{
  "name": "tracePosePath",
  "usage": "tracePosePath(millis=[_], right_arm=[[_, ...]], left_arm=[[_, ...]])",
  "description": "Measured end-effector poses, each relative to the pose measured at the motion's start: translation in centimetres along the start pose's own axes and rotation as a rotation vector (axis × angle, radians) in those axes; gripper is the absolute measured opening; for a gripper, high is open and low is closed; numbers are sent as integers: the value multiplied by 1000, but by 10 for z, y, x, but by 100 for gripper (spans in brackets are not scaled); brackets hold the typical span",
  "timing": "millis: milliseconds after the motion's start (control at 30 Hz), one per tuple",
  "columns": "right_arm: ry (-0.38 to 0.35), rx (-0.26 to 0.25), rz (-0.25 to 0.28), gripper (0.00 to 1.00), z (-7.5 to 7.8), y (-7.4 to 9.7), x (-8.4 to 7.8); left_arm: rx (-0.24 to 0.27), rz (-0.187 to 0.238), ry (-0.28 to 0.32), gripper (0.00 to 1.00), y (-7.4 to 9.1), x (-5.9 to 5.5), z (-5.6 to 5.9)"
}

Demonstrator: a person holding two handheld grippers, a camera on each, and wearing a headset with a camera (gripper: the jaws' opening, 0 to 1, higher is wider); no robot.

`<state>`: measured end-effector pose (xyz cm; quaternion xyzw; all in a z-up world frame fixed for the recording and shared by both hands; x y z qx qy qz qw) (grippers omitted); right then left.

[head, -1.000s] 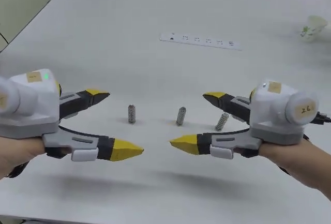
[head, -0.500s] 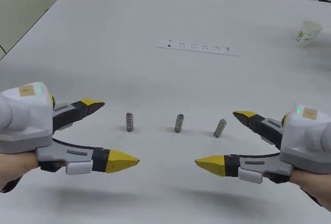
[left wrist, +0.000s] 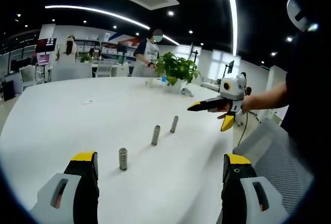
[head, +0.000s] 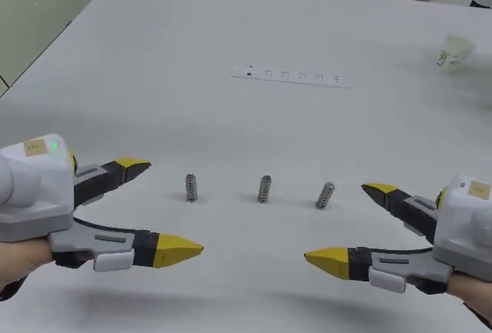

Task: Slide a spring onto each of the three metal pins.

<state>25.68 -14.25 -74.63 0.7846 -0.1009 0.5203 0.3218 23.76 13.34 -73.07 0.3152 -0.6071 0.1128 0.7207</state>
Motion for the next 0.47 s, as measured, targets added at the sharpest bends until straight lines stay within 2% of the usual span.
tracePosePath(millis=[200,467], right_arm=[[-6,-2,13,99,-1,0,3],[-20,-18,1,99,3,0,0]], left_arm=[[4,10,-2,98,-1,3,0],[4,8,8,98,-1,1,1]])
Point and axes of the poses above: the centre of the closed fingertips' face, and the gripper's own axes: y roughly backward along the fingers, z roughly to its right, x roughly out of its top, the point moved 6 cm from there along y, roughly backward along the fingers, and after that the axes turned 8 degrees about -y, right-handed, at the moved point
